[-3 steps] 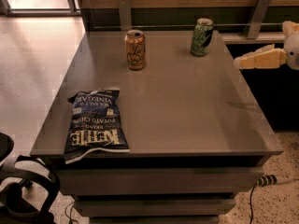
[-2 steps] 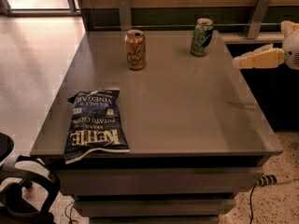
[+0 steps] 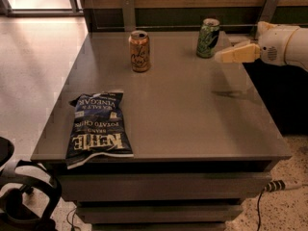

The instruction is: Move green can near blue chip bag

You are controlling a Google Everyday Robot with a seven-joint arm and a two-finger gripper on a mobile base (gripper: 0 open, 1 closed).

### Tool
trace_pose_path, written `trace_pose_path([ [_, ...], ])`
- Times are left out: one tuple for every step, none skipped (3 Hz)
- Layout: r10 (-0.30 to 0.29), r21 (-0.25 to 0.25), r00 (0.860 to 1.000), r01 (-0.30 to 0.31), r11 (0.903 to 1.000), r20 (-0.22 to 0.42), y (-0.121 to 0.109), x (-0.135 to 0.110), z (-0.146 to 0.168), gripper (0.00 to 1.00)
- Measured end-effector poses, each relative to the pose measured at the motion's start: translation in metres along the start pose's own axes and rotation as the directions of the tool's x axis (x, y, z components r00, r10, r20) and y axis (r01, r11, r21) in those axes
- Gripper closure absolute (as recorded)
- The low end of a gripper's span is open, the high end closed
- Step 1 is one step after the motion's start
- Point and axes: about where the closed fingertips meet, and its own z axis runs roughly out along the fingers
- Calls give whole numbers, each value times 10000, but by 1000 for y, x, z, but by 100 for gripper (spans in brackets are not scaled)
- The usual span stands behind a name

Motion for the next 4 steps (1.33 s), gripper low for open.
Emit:
trace_pose_path([
  [478, -396, 9980, -462, 9981, 404, 1, 3, 45, 0],
  [709, -488, 9948, -674, 9965, 732, -5, 11, 78, 0],
  [661, -451, 9927, -618, 9971, 1005, -21, 23, 104, 0],
  [594, -305, 9906, -561, 9980, 1230, -44, 30, 119, 0],
])
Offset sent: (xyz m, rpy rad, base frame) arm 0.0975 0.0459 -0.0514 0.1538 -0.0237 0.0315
